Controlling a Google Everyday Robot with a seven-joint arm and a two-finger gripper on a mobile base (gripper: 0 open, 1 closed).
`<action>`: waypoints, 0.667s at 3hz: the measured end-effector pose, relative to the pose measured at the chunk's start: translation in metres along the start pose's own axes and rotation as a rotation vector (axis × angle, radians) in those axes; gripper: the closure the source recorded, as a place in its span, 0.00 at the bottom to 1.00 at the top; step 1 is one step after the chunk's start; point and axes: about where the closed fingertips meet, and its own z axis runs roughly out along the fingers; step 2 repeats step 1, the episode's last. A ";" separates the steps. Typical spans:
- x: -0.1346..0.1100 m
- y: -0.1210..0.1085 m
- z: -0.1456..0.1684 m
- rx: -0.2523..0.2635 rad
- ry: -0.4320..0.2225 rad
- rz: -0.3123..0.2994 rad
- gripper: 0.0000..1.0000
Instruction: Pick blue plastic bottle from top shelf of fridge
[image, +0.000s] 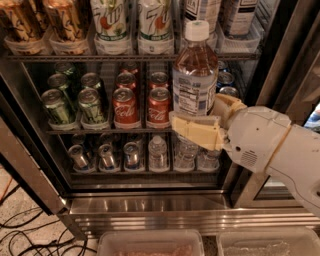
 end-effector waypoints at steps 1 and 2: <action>0.000 0.000 0.000 0.000 0.000 0.000 1.00; 0.000 0.000 0.000 0.000 0.000 0.000 1.00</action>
Offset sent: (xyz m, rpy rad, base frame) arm 0.0000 0.0000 0.0000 0.0000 0.0000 0.0000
